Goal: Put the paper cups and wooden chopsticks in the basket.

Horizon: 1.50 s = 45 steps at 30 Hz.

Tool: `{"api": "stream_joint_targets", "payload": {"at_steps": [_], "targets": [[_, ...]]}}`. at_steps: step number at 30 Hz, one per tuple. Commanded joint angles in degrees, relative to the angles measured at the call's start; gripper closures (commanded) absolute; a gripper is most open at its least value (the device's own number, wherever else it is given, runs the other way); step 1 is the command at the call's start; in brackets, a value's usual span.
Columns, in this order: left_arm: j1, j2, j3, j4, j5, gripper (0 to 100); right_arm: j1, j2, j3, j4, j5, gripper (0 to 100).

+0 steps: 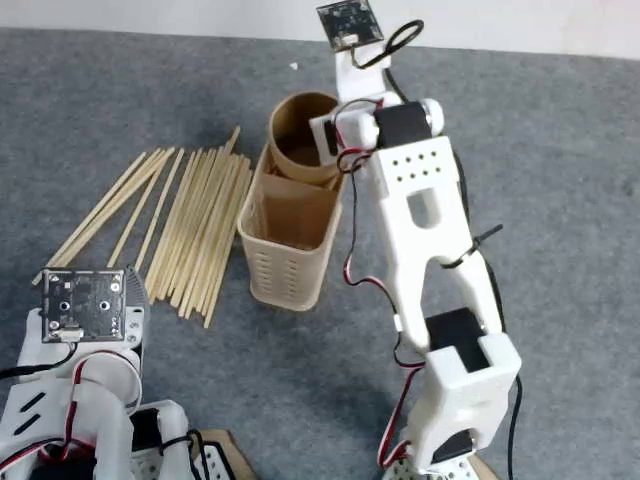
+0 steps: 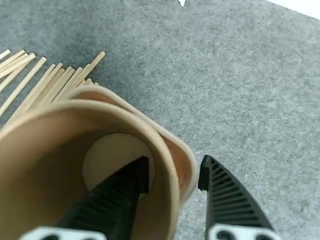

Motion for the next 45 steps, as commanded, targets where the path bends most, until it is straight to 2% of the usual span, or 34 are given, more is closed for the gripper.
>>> {"api": "stream_joint_targets", "payload": {"at_steps": [1, 5, 9, 11, 14, 17, 21, 25, 28, 32, 35, 37, 40, 45], "targets": [[-0.8, 0.4, -2.4, -1.1, -0.6, 82, 1.0, -4.0, -6.5, 2.0, -0.2, 82.9], [-0.5, 9.4, -11.1, 4.2, -0.6, 82, 0.2, -8.7, -13.1, 6.7, -0.4, 82.9], [-0.3, 28.0, -29.1, 12.1, -0.6, 82, -2.5, -11.0, -19.8, 18.2, -0.4, 82.9], [2.2, 36.9, -39.2, 16.5, -0.6, 82, -4.2, -11.4, -22.5, 25.1, -0.4, 82.9], [4.0, 47.6, -48.3, 17.3, -0.6, 83, -2.2, -15.4, -20.4, 24.8, -0.5, 82.9], [4.1, 56.4, -50.9, 17.4, -1.8, 83, 1.2, -22.8, -13.9, 24.7, -2.7, 82.9], [4.1, 66.5, -49.5, 17.4, -3.5, 83, 4.5, -36.8, 2.1, 24.7, 0.8, 82.9], [4.1, 72.0, -49.7, 17.3, -5.6, 83, 9.2, -55.7, 27.3, 21.6, 4.2, 82.9], [2.9, 74.9, -49.2, 13.8, -9.6, 83, 11.6, -72.0, 53.1, 10.7, 7.7, 82.9], [-3.3, 80.6, -47.6, 5.6, -13.5, 83, 15.3, -92.7, 88.5, -7.3, 12.0, 82.9], [-7.4, 86.3, -48.7, 2.8, -16.3, 83, 19.0, -106.2, 109.6, -16.7, 13.4, 82.9], [-9.4, 90.3, -51.0, 2.7, -18.1, 83, 21.3, -114.8, 117.1, -21.9, 13.0, 82.9], [-11.8, 96.2, -55.6, 2.7, -19.4, 83, 22.0, -124.1, 124.7, -22.8, 13.0, 82.9], [-14.1, 107.2, -62.7, 2.7, -20.9, 83, 22.0, -119.4, 126.5, -23.2, 13.0, 82.9]]}}
